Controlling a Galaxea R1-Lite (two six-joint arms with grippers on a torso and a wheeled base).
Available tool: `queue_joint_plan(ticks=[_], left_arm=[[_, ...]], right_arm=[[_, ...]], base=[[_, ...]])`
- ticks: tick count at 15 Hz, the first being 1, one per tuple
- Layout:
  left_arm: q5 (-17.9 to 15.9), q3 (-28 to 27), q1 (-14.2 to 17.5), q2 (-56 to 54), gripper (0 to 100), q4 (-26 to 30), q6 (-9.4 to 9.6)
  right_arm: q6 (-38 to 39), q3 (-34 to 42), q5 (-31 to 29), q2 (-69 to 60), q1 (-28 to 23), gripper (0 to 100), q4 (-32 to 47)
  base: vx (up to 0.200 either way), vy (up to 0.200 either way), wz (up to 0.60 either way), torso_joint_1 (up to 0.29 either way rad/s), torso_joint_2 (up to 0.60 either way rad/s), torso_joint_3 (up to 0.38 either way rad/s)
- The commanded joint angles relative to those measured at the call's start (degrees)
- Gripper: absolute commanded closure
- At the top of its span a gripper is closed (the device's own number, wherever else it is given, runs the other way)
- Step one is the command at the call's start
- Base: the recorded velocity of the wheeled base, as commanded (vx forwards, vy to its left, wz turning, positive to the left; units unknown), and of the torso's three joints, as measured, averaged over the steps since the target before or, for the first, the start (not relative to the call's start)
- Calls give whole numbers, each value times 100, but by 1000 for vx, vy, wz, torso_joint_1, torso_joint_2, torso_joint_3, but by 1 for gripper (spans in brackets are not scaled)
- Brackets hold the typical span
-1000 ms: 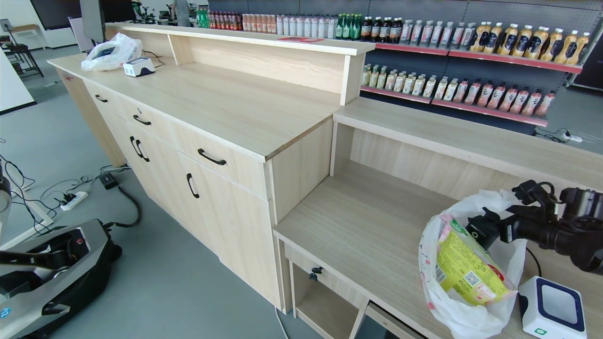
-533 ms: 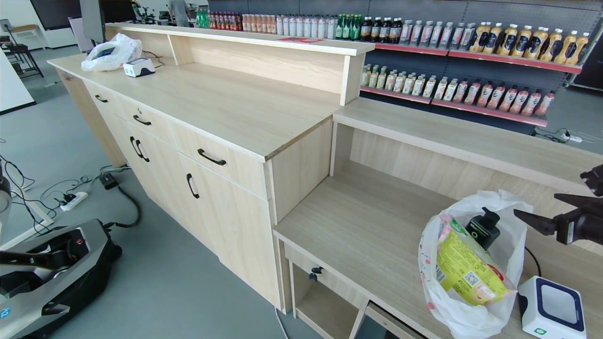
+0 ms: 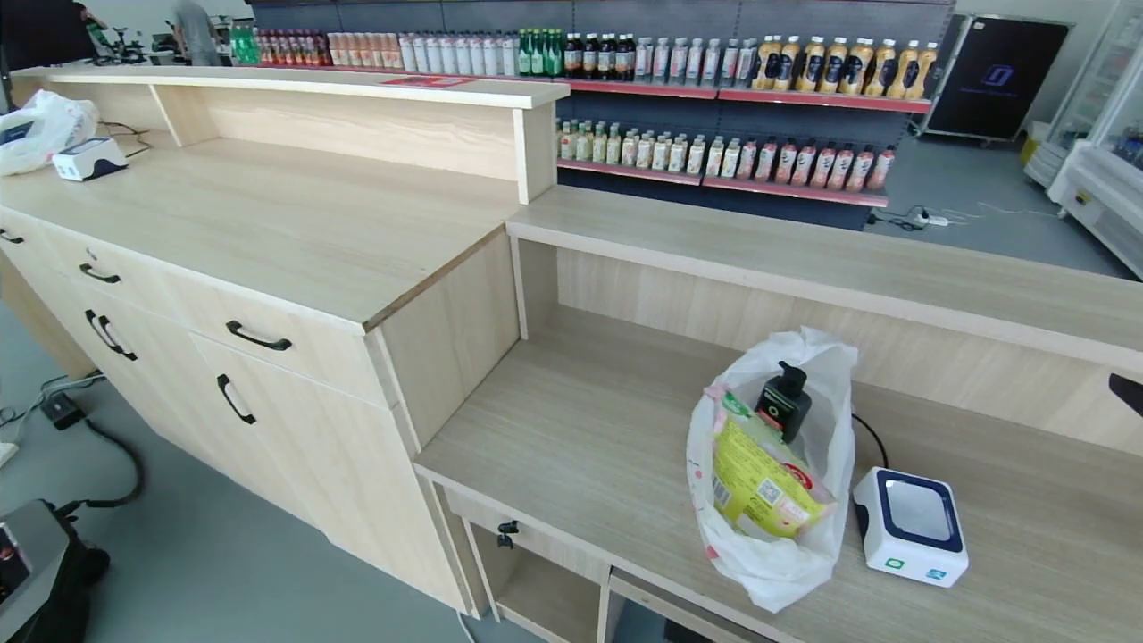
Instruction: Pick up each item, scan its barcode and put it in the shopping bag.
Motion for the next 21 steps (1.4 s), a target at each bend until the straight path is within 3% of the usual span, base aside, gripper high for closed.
queue_joint_plan(ticks=[1,6,9,10,15,17,21], left_arm=[[1,2,3,6,0,0,-1],[1,2,3,6,0,0,-1],[-8,2,3,6,0,0,-1],[1,2,3,6,0,0,-1],[1,2,3,6,0,0,-1],[1,2,3,6,0,0,-1],[-8,2,3,6,0,0,-1]], right_arm=[[-1,-35,-15,-241,-272,0,144],[-72,-35,-85,-399,-879,0,1006],[-168,9,-1017,-74,-940,0,1085],[-159,61,-1676,357,-923,0,1041],[-406,-378,-1694,2176,-1459,0,856],[-748,-484,-1615,2844,-1687,0,338],[-1451,-1002,90,3820,-1968,0,-234]], base=[[0,0,-600,2,7,7],[0,0,-600,-1,6,0],[0,0,-600,4,1,2],[0,0,-600,2,7,-2],[0,0,0,0,0,0],[0,0,0,0,0,0],[0,0,0,0,0,0]])
